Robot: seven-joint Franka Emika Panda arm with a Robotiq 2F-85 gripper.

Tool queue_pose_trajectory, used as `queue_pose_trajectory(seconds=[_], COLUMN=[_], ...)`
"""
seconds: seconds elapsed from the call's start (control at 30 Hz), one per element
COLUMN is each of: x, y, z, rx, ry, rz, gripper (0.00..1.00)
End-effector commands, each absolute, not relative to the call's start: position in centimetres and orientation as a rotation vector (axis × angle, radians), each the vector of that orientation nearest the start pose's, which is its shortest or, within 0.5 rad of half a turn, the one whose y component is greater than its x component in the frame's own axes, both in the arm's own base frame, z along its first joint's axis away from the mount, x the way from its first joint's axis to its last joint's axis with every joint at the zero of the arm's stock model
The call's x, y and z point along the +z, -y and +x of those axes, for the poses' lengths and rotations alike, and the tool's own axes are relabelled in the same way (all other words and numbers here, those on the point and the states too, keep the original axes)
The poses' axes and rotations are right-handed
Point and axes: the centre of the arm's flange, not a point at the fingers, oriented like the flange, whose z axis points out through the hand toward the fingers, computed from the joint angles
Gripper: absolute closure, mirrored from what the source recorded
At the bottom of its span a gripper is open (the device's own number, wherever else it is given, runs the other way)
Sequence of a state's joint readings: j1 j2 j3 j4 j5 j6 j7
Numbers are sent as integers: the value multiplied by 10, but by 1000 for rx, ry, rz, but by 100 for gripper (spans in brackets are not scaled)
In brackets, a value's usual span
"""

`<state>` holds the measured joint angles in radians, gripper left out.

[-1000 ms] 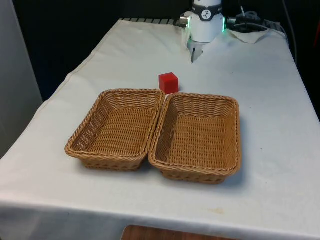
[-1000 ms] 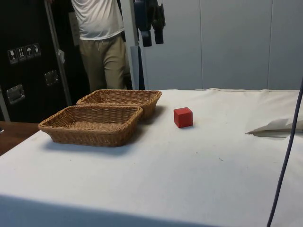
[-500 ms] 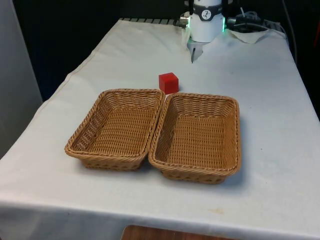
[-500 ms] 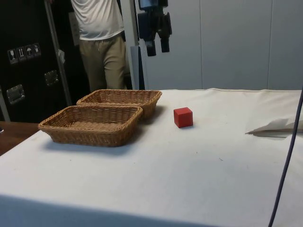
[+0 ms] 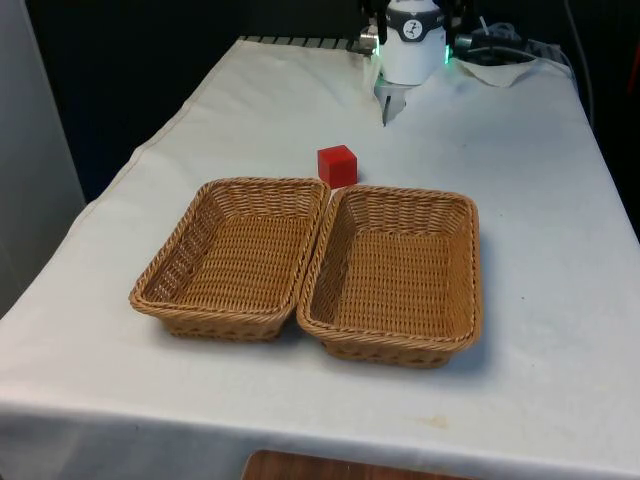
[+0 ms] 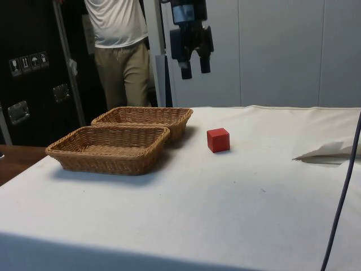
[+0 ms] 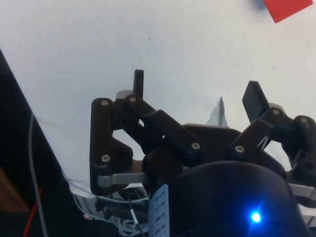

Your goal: Pick up the red cube and place it into the right basket.

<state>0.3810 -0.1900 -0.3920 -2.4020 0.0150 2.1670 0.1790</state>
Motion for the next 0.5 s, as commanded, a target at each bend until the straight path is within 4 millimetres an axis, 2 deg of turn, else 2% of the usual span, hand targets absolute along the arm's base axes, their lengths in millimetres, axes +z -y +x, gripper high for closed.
queue_pose_trajectory(seconds=[0.0, 0.33, 0.47], x=[375, 363, 352], y=[5, 5, 8], z=[461, 459, 460], rx=[88, 91, 59], ry=[-313, -373, -425], rz=[-3043, -3044, -3045], gripper=[0, 0, 0])
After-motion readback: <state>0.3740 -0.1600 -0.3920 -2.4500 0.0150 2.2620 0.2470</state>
